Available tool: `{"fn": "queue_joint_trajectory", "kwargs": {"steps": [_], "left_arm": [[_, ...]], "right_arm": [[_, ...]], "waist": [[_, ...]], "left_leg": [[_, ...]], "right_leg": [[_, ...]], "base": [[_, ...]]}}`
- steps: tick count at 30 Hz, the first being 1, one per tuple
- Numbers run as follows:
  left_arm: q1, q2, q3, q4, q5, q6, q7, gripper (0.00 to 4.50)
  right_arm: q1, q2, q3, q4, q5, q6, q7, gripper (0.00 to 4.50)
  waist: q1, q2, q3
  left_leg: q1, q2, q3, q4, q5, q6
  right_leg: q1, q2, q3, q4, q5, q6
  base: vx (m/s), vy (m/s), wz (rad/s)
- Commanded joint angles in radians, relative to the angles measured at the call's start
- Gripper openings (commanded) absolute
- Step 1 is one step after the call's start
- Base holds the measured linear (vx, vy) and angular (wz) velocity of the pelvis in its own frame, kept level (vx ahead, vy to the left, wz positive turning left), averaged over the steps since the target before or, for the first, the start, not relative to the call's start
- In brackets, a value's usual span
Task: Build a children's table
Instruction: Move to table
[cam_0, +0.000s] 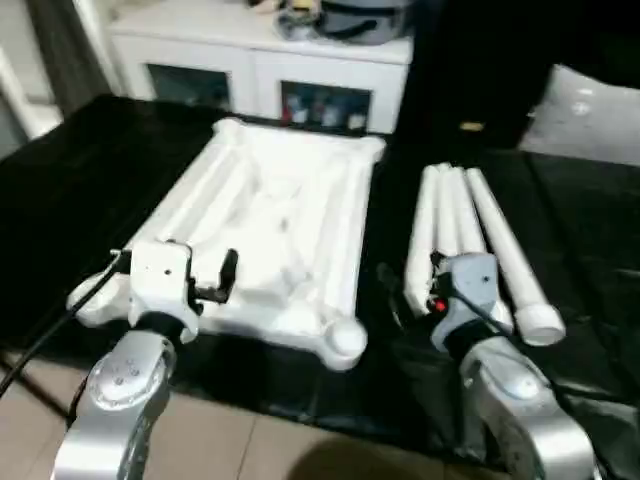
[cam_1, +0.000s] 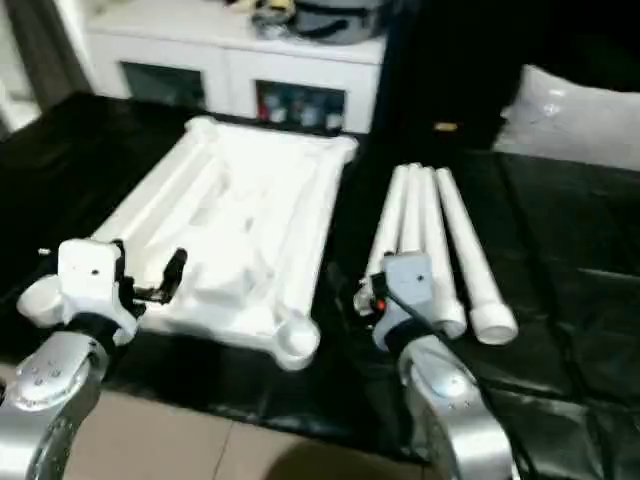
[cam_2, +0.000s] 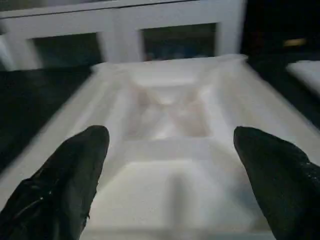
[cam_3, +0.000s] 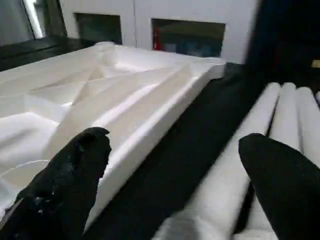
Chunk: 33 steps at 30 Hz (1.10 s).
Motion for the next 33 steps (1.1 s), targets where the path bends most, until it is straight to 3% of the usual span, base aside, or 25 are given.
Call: {"fn": "queue_joint_trajectory", "kwargs": {"steps": [1, 2, 3, 5, 6, 7, 8, 10, 11, 14, 15, 17, 18, 19, 21, 22, 23, 24, 25, 26, 28, 29, 30, 31, 33], "left_arm": [[-0.001, 0.007, -0.022, -0.011, -0.005, -0.007, -0.023, 4.47], [-0.001, 0.007, -0.023, -0.011, -0.005, -0.007, -0.023, 4.47], [-0.003, 0.013, -0.029, -0.012, -0.007, -0.011, -0.03, 4.47], [-0.01, 0.03, -0.046, -0.011, -0.026, -0.031, -0.079, 4.47], [-0.011, 0.036, -0.048, -0.011, -0.032, -0.038, -0.097, 4.47], [-0.012, 0.044, -0.049, -0.009, -0.036, -0.033, -0.119, 4.47], [-0.014, 0.057, -0.053, -0.005, -0.032, -0.03, -0.137, 4.47], [-0.014, 0.068, -0.056, 0.002, -0.022, -0.035, -0.149, 4.47], [-0.013, 0.068, -0.056, 0.004, -0.021, -0.037, -0.15, 4.47], [-0.015, 0.066, -0.053, 0.01, -0.021, -0.048, -0.146, 4.47], [-0.025, 0.057, -0.047, 0.025, -0.02, -0.054, -0.132, 4.47], [-0.047, 0.039, -0.032, 0.066, 0.002, -0.039, -0.084, 4.47], [-0.057, 0.038, -0.033, 0.08, 0.013, -0.057, -0.085, 4.47], [-0.057, 0.038, -0.033, 0.08, 0.014, -0.057, -0.084, 4.47], [-0.068, 0.036, -0.046, 0.082, 0.057, -0.074, -0.061, 4.47], [-0.07, 0.04, -0.058, 0.079, 0.067, -0.078, -0.067, 4.47], [-0.072, 0.041, -0.065, 0.079, 0.071, -0.077, -0.071, 4.47], [-0.073, 0.041, -0.07, 0.08, 0.071, -0.075, -0.074, 4.47], [-0.072, 0.026, -0.064, 0.084, 0.056, -0.067, -0.069, 4.47], [-0.072, 0.021, -0.065, 0.087, 0.051, -0.064, -0.069, 4.47], [-0.073, 0.017, -0.067, 0.092, 0.054, -0.063, -0.065, 4.47], [-0.078, 0.02, -0.072, 0.096, 0.061, -0.059, -0.068, 4.47], [-0.079, 0.025, -0.077, 0.097, 0.065, -0.06, -0.076, 4.47], [-0.081, 0.029, -0.08, 0.098, 0.067, -0.061, -0.082, 4.47], [-0.084, 0.052, -0.076, 0.092, 0.05, -0.039, -0.123, 4.47]], "right_arm": [[-0.011, 0.001, -0.016, -0.027, 0.013, 0.024, 0.011, 4.5], [-0.011, 0.001, -0.016, -0.028, 0.012, 0.024, 0.011, 4.5], [-0.007, -0.002, -0.016, -0.034, 0.005, 0.023, 0.013, 4.5], [0.011, -0.002, -0.028, -0.047, -0.003, 0.002, 0.003, 4.5], [0.016, -0.004, -0.03, -0.051, 0.001, 0.002, 0.004, 4.5], [0.02, -0.012, -0.029, -0.054, -0.001, 0.001, 0.006, 4.5], [0.023, -0.017, -0.031, -0.056, -0.002, 0.0, 0.007, 4.5], [0.028, -0.02, -0.034, -0.058, -0.011, -0.001, 0.003, 4.5], [0.029, -0.02, -0.034, -0.058, -0.013, -0.003, 0.002, 4.5], [0.032, -0.016, -0.036, -0.06, -0.021, -0.004, 0.002, 4.5], [0.032, -0.015, -0.03, -0.059, -0.031, 0.003, -0.001, 4.5], [0.034, -0.001, -0.025, -0.058, -0.021, 0.03, -0.007, 4.5], [0.032, 0.001, -0.022, -0.057, -0.019, 0.028, -0.008, 4.5], [0.032, 0.0, -0.022, -0.057, -0.021, 0.027, -0.008, 4.5], [0.031, -0.01, -0.011, -0.052, -0.055, 0.0, -0.019, 4.5], [0.032, -0.007, -0.014, -0.051, -0.058, 0.001, -0.024, 4.5], [0.03, -0.006, -0.017, -0.048, -0.062, -0.001, -0.027, 4.5], [0.027, -0.004, -0.02, -0.046, -0.065, -0.002, -0.028, 4.5], [0.021, 0.003, -0.032, -0.044, -0.056, 0.009, -0.033, 4.5], [0.015, 0.001, -0.032, -0.041, -0.053, 0.016, -0.028, 4.5], [0.004, -0.002, -0.032, -0.033, -0.055, 0.022, -0.024, 4.5], [-0.006, -0.003, -0.033, -0.024, -0.055, 0.023, -0.023, 4.5], [-0.014, -0.002, -0.034, -0.015, -0.053, 0.02, -0.021, 4.5], [-0.021, -0.001, -0.034, -0.009, -0.052, 0.017, -0.02, 4.5], [-0.039, 0.004, -0.034, 0.01, -0.045, 0.004, -0.006, 4.5]], "waist": [[0.041, -0.03, -0.035], [0.059, -0.027, -0.032], [0.081, -0.022, -0.019], [0.083, 0.011, -0.012], [0.058, 0.038, -0.022], [0.045, 0.062, -0.052], [0.038, 0.055, -0.058], [0.051, 0.043, -0.065], [0.053, 0.046, -0.065], [0.048, 0.037, -0.037], [0.042, 0.041, -0.016], [0.043, 0.029, -0.014], [0.053, 0.038, -0.023], [0.079, -0.001, -0.019], [0.118, 0.01, -0.009], [0.106, 0.028, -0.016], [0.101, 0.03, -0.014], [0.069, 0.054, -0.031], [0.047, 0.084, -0.04], [0.029, 0.085, -0.041], [0.029, 0.089, -0.051], [0.026, 0.068, -0.051], [0.03, 0.046, -0.06], [0.04, 0.037, -0.07], [0.054, -0.005, -0.058]], "left_leg": [[-0.013, 0.013, 0.033, 0.013, -0.16, 0.096], [-0.054, 0.027, 0.016, 0.035, -0.105, 0.053], [-0.059, 0.032, 0.004, 0.046, -0.069, -0.022], [-0.089, 0.06, -0.024, -0.059, 0.053, -0.031], [-0.034, 0.099, -0.04, -0.102, 0.056, -0.01], [0.04, 0.137, -0.075, -0.089, 0.149, 0.034], [0.042, 0.132, -0.074, -0.072, 0.259, 0.061], [-0.01, 0.089, -0.05, -0.033, 0.638, 0.012], [-0.016, 0.083, -0.045, -0.036, 0.628, -0.018], [-0.029, 0.097, -0.032, -0.083, 0.112, -0.119], [-0.027, 0.102, -0.034, -0.11, -0.145, -0.109], [-0.025, 0.09, -0.02, -0.1, -0.206, -0.05], [0.021, 0.09, 0.028, -0.037, -0.174, -0.041], [-0.032, 0.07, 0.02, -0.012, -0.111, -0.023], [-0.037, 0.08, -0.008, 0.024, -0.09, -0.017], [-0.024, 0.089, -0.011, -0.069, -0.057, -0.091], [-0.025, 0.109, -0.036, -0.129, -0.101, -0.059], [0.029, 0.155, -0.057, -0.147, -0.18, -0.109], [0.03, 0.193, -0.103, -0.167, -0.162, -0.193], [0.032, 0.239, -0.13, -0.174, -0.008, -0.176], [0.031, 0.229, -0.117, -0.145, 0.172, -0.095], [0.002, 0.185, -0.091, -0.114, 0.269, 0.063], [-0.006, 0.142, -0.061, -0.074, 0.27, 0.09], [-0.069, 0.07, -0.01, -0.047, 0.263, 0.081], [-0.066, 0.075, 0.001, -0.069, 0.079, 0.034]], "right_leg": [[0.106, -0.095, 0.192, -0.175, -0.356, -0.217], [0.145, -0.112, 0.225, -0.178, -0.378, -0.27], [0.132, -0.071, 0.249, -0.181, -0.331, -0.314], [0.117, -0.021, 0.145, -0.139, -0.14, -0.267], [0.047, 0.025, 0.086, -0.091, -0.031, -0.198], [0.004, 0.009, 0.061, -0.048, 0.11, -0.157], [-0.004, 0.001, 0.057, -0.048, 0.199, -0.144], [0.034, -0.018, 0.062, -0.045, 0.531, -0.121], [0.04, -0.019, 0.06, -0.045, 0.554, -0.116], [0.055, -0.045, 0.063, -0.084, 0.286, -0.134], [0.052, -0.054, 0.072, -0.104, 0.027, -0.143], [0.055, -0.078, 0.098, -0.135, -0.173, -0.159], [0.013, -0.083, 0.187, -0.189, -0.383, -0.157], [0.078, -0.097, 0.264, -0.195, -0.482, -0.134], [0.057, -0.1, 0.334, -0.219, -0.557, -0.107], [0.031, 0.02, 0.262, -0.172, -0.412, -0.076], [0.012, 0.044, 0.162, -0.116, -0.256, -0.091], [-0.029, 0.051, 0.095, -0.052, -0.05, -0.078], [-0.022, 0.04, 0.058, -0.018, 0.037, -0.064], [-0.039, 0.03, 0.024, 0.006, 0.016, -0.043], [-0.049, 0.018, 0.009, 0.017, -0.005, -0.02], [-0.018, -0.018, 0.018, -0.035, 0.056, -0.041], [-0.008, -0.04, 0.034, -0.08, 0.124, -0.055], [0.05, -0.093, 0.066, -0.081, 0.333, -0.103], [0.044, -0.083, 0.064, -0.102, 0.351, -0.05]], "base": [[0.065, -0.056, -0.12], [0.088, -0.044, -0.42], [0.096, -0.014, -0.55], [0.093, 0.014, -0.46], [0.122, 0.052, -0.02], [0.122, 0.052, -0.02], [0.104, 0.037, 0.07], [0.042, 0.052, -0.01], [0.0, 0.0, 0.0], [0.0, 0.0, 0.0], [-0.086, -0.025, 0.01], [-0.09, -0.03, 0.03], [-0.068, -0.006, -0.16], [-0.068, -0.006, -0.16], [-0.032, 0.086, -0.54], [-0.021, 0.12, -0.63], [0.002, 0.136, -0.39], [0.007, 0.111, 0.03], [0.007, 0.111, 0.03], [-0.006, 0.076, 0.07], [0.0, 0.0, 0.0], [-0.02, -0.053, 0.04], [-0.048, -0.109, -0.07], [-0.048, -0.109, -0.07], [-0.07, -0.125, 0.03]]}}
